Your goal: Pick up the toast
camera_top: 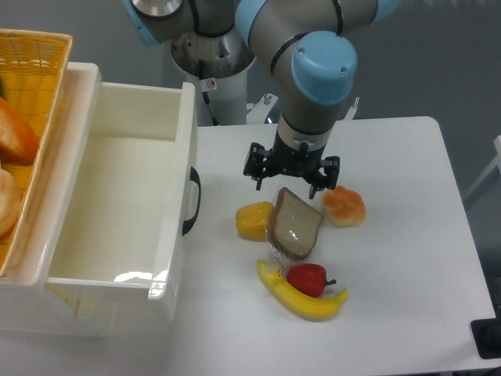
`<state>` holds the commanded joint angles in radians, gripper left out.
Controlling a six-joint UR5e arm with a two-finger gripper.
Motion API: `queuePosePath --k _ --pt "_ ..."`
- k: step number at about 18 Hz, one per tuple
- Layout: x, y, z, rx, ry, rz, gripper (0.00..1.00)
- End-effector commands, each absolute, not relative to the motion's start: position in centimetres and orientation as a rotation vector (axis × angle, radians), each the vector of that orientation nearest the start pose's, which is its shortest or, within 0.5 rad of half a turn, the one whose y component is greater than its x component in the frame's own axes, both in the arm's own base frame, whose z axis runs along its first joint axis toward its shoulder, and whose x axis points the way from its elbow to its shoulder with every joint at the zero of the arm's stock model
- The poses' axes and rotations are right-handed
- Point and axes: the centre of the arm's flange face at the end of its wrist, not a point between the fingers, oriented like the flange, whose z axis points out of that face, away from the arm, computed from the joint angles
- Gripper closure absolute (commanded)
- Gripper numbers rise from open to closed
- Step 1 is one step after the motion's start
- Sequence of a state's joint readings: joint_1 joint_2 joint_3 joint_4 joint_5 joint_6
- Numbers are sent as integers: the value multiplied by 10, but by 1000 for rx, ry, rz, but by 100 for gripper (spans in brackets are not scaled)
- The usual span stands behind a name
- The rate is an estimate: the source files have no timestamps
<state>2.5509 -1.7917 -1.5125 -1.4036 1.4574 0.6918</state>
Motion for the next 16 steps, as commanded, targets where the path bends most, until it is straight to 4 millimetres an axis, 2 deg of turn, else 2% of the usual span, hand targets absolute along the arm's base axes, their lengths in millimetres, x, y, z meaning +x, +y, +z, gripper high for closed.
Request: queuePosePath --k 8,15,16 --pt "-402 444 418 -3010 -440 -100 0" --pt "-403 450 392 -3025 -467 -141 0" --pt "-405 453 383 -3030 -471 -151 0"
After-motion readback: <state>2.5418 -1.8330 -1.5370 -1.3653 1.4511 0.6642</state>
